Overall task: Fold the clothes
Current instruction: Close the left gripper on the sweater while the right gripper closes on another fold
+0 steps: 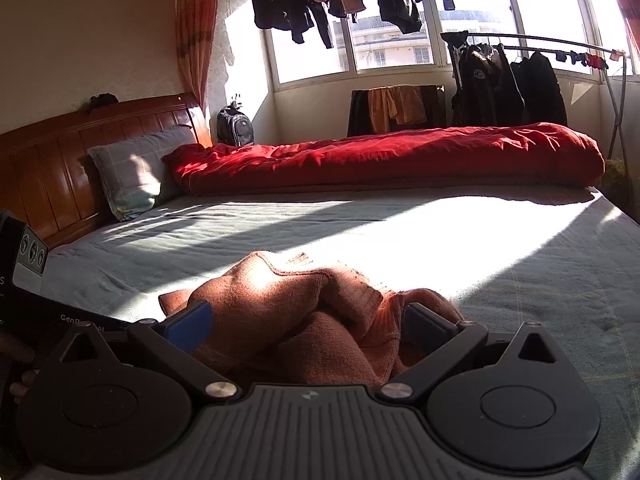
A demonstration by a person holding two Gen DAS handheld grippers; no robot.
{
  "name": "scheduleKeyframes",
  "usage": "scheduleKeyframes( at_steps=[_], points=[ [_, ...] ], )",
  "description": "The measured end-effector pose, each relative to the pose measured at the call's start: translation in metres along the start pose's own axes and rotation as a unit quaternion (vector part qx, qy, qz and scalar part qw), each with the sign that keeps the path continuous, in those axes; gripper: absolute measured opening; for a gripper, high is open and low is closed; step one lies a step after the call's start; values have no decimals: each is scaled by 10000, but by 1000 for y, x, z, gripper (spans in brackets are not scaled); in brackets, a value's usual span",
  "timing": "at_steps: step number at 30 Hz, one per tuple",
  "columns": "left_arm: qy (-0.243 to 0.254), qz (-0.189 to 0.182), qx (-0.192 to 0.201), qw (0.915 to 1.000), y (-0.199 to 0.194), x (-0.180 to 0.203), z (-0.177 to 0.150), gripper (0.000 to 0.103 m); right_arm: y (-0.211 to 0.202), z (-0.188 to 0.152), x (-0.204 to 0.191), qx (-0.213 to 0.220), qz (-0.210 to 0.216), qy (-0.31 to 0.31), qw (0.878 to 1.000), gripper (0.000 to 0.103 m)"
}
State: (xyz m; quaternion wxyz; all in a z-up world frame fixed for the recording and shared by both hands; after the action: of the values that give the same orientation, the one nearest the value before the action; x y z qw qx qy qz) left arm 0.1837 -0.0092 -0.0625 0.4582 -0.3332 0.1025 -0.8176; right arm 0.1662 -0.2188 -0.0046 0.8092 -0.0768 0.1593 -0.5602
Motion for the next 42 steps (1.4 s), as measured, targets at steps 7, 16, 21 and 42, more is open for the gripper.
scheduleKeyframes(
  at_steps=[7, 16, 21, 42],
  points=[
    [405, -190, 208, 9988, 14, 9, 16, 32, 5, -2, -3, -41, 59, 28, 10000, 103],
    [296, -419, 273, 9983, 34, -2, 28, 29, 23, -20, -11, -485, 370, 66, 9981, 103],
    [480, -338, 385, 9975, 21, 0, 27, 22, 52, -44, -9, -1036, 488, 194, 9932, 103],
    [370, -823, 313, 9954, 41, -7, 44, 26, 46, -39, -15, -1156, 731, -234, 9903, 103]
  ],
)
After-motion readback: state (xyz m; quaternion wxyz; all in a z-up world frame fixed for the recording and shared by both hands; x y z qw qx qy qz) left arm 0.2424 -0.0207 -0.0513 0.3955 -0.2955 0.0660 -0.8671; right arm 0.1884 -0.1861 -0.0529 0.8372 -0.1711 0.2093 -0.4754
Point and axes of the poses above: each gripper's, at about its wrist camera, not at the fingertips, and y roughly the way its jaws point, x to its right, z to its top, the point moved 9 cm from there along y, roughly the way its jaws point, and after that the axes turned 6 degrees about x, right-handed, at the moved point
